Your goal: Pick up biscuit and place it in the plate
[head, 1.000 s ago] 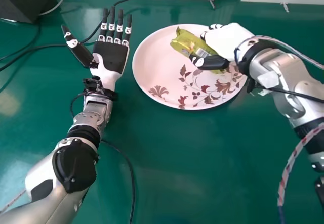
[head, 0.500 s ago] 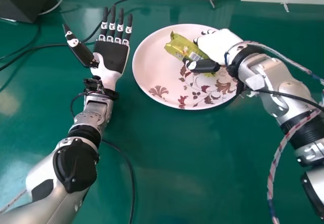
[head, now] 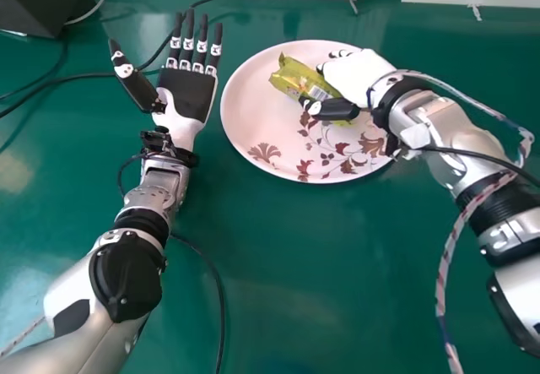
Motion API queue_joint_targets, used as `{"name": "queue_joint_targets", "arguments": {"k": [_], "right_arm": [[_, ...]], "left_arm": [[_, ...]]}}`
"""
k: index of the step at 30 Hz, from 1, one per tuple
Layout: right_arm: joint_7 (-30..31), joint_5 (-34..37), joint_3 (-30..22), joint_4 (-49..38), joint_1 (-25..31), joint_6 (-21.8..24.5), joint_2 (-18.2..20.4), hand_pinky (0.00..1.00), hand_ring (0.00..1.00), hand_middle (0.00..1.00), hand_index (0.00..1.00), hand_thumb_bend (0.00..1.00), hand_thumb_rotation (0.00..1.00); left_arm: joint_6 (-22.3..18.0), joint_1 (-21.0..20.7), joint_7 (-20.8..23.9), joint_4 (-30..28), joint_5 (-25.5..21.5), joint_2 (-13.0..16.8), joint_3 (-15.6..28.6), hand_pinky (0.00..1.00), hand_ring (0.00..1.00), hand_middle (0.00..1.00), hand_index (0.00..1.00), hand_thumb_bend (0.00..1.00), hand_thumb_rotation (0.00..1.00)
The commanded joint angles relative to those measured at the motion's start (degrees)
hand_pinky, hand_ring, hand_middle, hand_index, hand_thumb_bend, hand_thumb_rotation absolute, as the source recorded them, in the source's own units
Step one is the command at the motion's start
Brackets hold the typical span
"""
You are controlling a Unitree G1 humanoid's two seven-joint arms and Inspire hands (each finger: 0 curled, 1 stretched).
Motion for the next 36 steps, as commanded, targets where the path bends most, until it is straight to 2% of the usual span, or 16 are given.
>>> {"name": "queue_joint_targets", "arguments": {"k": [1,8,17,18,19,20,27,28,29,31,34,36], "right_arm": [[-1.1,0.1,1.3,2.2,-0.2,-1.0,0.8,0.25,0.15,0.44,0.50,0.51,0.00],[-3.0,0.5,2.9,5.6,-1.2,-2.2,1.2,0.25,0.15,0.44,0.50,0.51,0.00],[-3.9,1.0,3.7,7.2,-1.9,-2.8,1.2,0.27,0.18,0.44,0.50,0.51,0.00],[-3.6,1.1,3.7,7.1,-1.9,-2.7,1.1,0.28,0.31,0.45,0.50,0.50,0.00],[-3.5,1.3,3.6,7.1,-1.9,-2.7,1.1,0.28,0.39,0.45,0.51,0.50,0.00],[-3.4,1.4,3.5,7.1,-1.9,-2.7,1.1,0.29,0.41,0.45,0.51,0.50,0.00],[-2.8,2.2,3.4,6.2,-1.6,-2.7,0.5,0.32,0.44,0.50,0.49,0.50,0.00],[-2.8,2.2,3.3,6.1,-1.5,-2.7,0.5,0.33,0.44,0.62,0.49,0.49,0.00],[-2.8,2.3,3.3,6.0,-1.5,-2.7,0.4,0.34,0.44,0.69,0.63,0.48,0.00],[-3.0,2.4,3.2,5.8,-1.4,-2.7,0.3,0.36,0.45,0.79,0.78,0.48,0.00],[-3.3,2.2,3.2,5.4,-1.4,-2.6,0.1,0.38,0.45,0.85,0.87,0.47,0.00],[-3.1,2.1,3.2,5.2,-1.4,-2.3,0.1,0.40,0.47,0.87,0.87,0.59,0.12]], "left_arm": [[0.3,0.1,-0.4,-0.2,0.1,-0.1,-0.5,0.86,0.84,0.92,1.00,0.94,0.54],[1.2,0.0,-0.4,-0.2,-0.1,0.0,-0.4,0.85,0.83,0.91,0.99,0.95,0.50],[3.7,-0.1,-2.0,-0.2,-0.1,0.4,-0.8,0.84,0.83,0.91,0.99,0.96,0.51],[4.0,-0.1,-2.0,-0.1,-0.2,0.4,-0.6,0.85,0.83,0.91,0.99,0.96,0.51],[4.3,-0.1,-2.1,-0.1,-0.3,0.4,-0.5,0.85,0.83,0.91,0.99,0.96,0.51],[4.5,-0.1,-2.2,-0.1,-0.4,0.3,-0.4,0.85,0.83,0.91,0.99,0.96,0.50],[3.9,0.1,-3.6,-0.7,-1.3,-0.7,-0.4,0.84,0.84,0.91,0.99,0.96,0.51],[3.9,0.1,-3.8,-0.7,-1.3,-0.7,-0.4,0.84,0.84,0.91,0.99,0.96,0.51],[3.8,0.1,-3.9,-0.7,-1.3,-0.7,-0.4,0.84,0.84,0.91,0.99,0.96,0.51],[3.5,0.0,-4.0,-0.7,-1.1,-0.7,-0.5,0.84,0.84,0.91,0.99,0.96,0.51],[4.6,0.0,-5.1,-0.5,-1.3,-0.6,-0.5,0.83,0.84,0.91,0.98,0.97,0.52],[5.0,0.0,-5.4,-0.4,-1.2,-0.4,-0.5,0.83,0.84,0.92,0.99,0.97,0.53]]}}
